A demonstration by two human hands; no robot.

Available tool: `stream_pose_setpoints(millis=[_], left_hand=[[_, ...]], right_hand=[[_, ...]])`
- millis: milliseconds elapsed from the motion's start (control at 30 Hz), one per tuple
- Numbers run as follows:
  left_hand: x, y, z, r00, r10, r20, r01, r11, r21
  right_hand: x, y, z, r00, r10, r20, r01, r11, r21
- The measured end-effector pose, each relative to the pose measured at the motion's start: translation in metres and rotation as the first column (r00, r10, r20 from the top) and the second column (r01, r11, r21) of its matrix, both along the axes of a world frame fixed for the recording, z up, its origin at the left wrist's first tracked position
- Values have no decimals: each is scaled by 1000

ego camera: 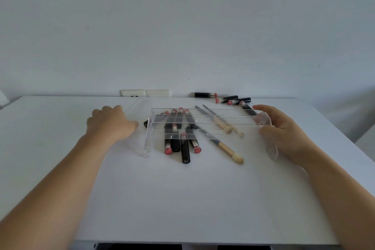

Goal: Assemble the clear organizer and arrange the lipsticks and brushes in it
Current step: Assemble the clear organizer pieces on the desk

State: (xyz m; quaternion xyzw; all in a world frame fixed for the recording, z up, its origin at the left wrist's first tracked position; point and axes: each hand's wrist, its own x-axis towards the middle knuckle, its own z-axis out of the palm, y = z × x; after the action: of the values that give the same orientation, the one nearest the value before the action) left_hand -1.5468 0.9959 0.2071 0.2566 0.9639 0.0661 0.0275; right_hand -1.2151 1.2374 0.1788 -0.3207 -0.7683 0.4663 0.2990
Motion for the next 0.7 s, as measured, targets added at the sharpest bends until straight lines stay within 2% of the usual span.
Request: stream_pose_setpoints(millis=[100, 200, 333, 400, 500, 600, 700], left_hand=[[-1, -4, -10, 1000, 22, 14, -22, 999, 27], [-5, -7, -13, 1000, 20, 4, -20, 993, 120], [-10, -12, -5, 999, -41, 7, 38, 972, 231], [-9, -12, 4, 993, -117, -32, 121, 935, 333], [15, -6, 23, 915, -380, -132, 393, 774, 496], [61, 9, 33, 730, -657, -186, 648, 580, 493], [94, 21, 26, 616, -771, -161, 731, 483, 483]], right_hand=[[1, -1, 0, 1000, 0, 1, 0, 1000, -4], [1, 1, -1, 1000, -1, -5, 1, 1000, -1], [0, 3, -2, 1000, -2, -10, 2, 1000, -15], [0, 3, -3, 1000, -2, -13, 1, 1000, -12], [0, 3, -4, 1000, 1, -15, -1, 1000, -9], [0, 4, -5, 1000, 10, -17, -10, 1000, -15], [1, 5, -5, 996, 53, -69, -57, 997, -55]])
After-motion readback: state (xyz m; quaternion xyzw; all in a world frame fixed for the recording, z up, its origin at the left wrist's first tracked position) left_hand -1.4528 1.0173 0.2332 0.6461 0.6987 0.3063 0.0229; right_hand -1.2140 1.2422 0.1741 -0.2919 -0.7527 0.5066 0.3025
